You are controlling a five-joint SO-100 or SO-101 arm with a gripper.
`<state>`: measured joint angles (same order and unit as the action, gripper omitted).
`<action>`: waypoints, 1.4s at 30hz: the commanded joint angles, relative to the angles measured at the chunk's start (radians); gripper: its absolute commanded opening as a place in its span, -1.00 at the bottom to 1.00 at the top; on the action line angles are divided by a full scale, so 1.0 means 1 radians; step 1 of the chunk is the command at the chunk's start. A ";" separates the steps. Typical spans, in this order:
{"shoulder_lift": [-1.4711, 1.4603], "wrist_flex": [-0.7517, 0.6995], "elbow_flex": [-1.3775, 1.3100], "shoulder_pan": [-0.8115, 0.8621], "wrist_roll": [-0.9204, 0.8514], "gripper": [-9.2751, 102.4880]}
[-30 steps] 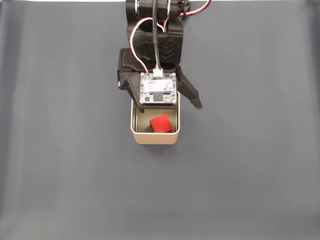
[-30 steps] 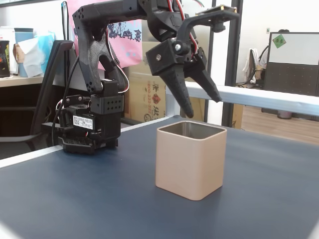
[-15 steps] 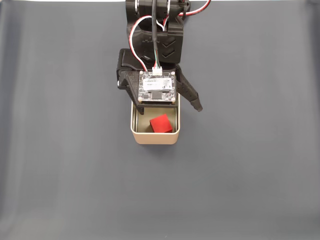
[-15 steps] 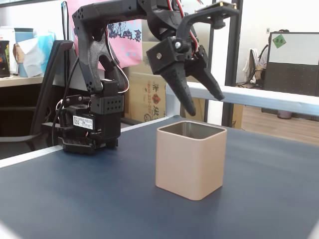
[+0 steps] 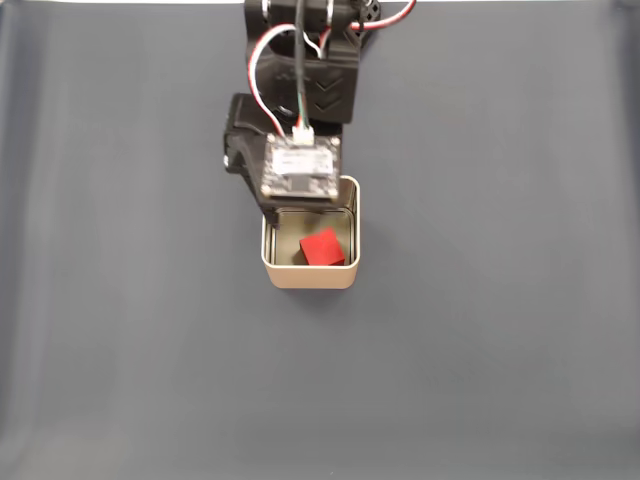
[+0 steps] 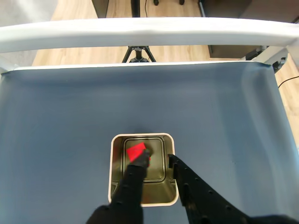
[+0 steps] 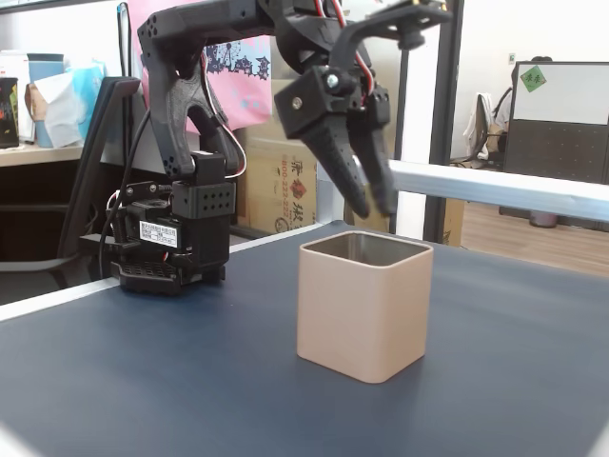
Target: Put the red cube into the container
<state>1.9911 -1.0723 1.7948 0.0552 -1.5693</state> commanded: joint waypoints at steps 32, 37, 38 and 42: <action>0.913 0.020 0.976 0.060 -0.077 -0.83; 0.999 0.008 1.077 -0.046 -0.021 -0.83; 1.012 0.003 1.094 -0.066 -0.009 -0.83; 1.085 -0.021 1.154 -0.140 0.028 -0.83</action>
<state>3.0450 -1.0799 2.9452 -0.0506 -1.5693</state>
